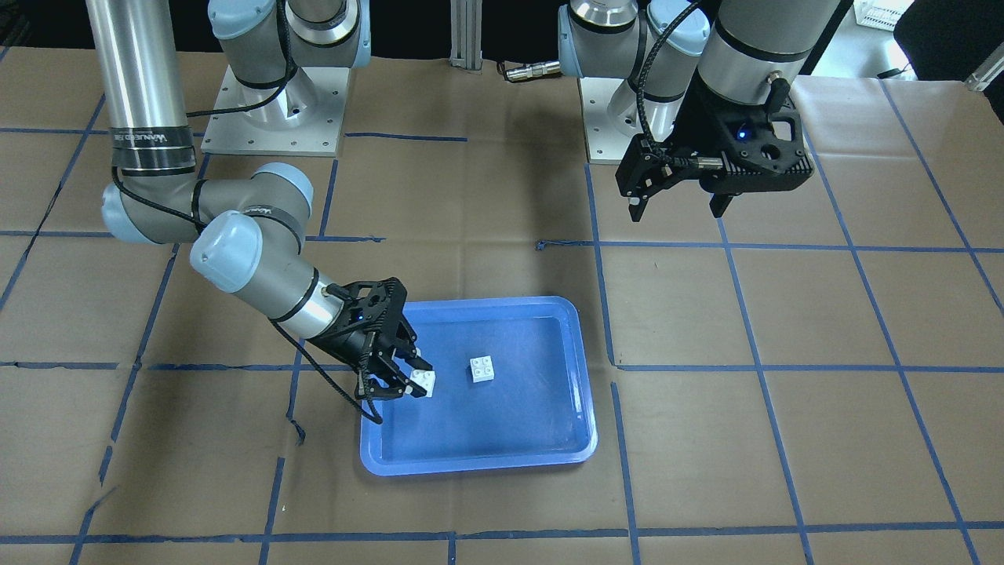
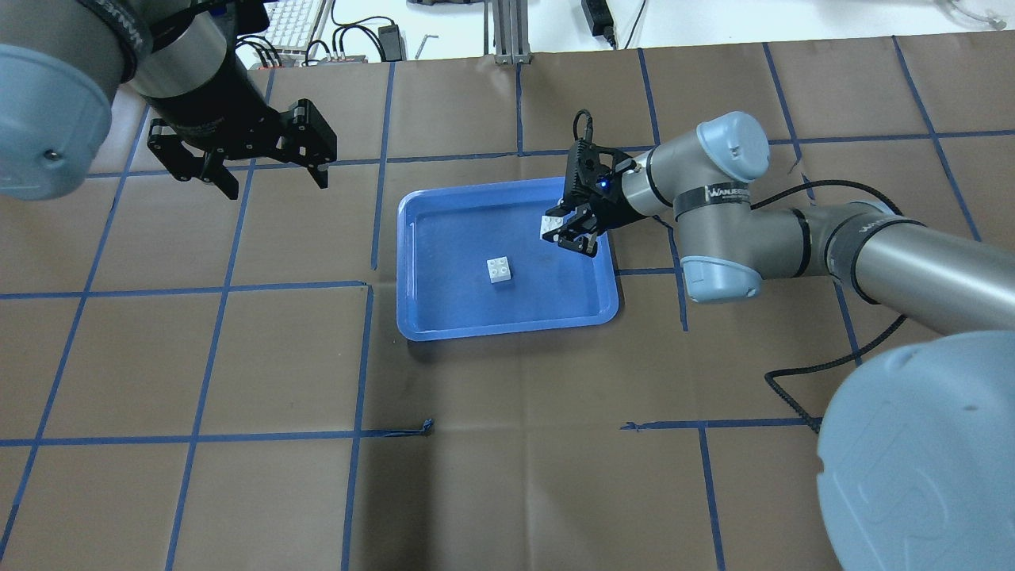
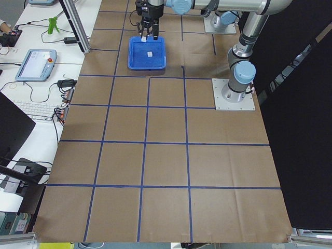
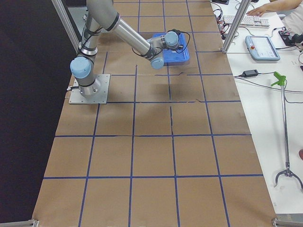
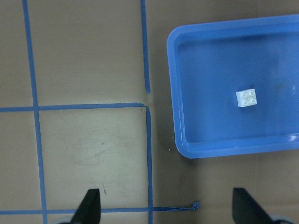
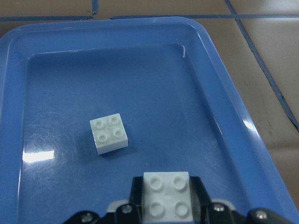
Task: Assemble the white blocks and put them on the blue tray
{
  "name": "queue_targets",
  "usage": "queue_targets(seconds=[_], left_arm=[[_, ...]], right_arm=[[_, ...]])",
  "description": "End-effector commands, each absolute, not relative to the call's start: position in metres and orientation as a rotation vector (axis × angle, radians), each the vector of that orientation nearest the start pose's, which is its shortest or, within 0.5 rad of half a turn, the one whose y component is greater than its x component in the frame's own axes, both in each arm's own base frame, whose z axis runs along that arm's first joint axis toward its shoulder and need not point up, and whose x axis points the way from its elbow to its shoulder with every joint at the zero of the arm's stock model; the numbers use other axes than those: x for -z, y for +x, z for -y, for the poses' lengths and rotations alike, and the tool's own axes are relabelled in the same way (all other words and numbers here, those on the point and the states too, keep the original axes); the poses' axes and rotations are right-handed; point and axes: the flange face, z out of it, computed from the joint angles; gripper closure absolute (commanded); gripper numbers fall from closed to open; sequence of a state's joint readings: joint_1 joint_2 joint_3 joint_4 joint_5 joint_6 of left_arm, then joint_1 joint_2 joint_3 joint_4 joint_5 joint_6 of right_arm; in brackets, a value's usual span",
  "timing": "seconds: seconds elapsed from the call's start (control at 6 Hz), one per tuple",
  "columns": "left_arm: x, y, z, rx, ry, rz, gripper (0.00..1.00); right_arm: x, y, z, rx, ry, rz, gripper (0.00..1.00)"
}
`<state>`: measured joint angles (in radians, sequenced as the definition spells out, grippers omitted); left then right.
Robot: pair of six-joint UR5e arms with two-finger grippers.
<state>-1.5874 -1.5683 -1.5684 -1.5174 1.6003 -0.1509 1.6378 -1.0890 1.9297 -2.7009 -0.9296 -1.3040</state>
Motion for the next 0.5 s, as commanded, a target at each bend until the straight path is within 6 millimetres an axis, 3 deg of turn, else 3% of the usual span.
queue_targets(seconds=[0.0,0.33], left_arm=[[-0.496,-0.133,0.493,0.091,-0.267,-3.065,0.01],[-0.481,-0.13,0.5,0.016,-0.273,-3.055,0.01]], right_arm=[[-0.171,0.249,0.559,0.831,-1.812,-1.949,0.73],[-0.162,0.254,0.557,0.828,-1.818,-1.937,0.73]])
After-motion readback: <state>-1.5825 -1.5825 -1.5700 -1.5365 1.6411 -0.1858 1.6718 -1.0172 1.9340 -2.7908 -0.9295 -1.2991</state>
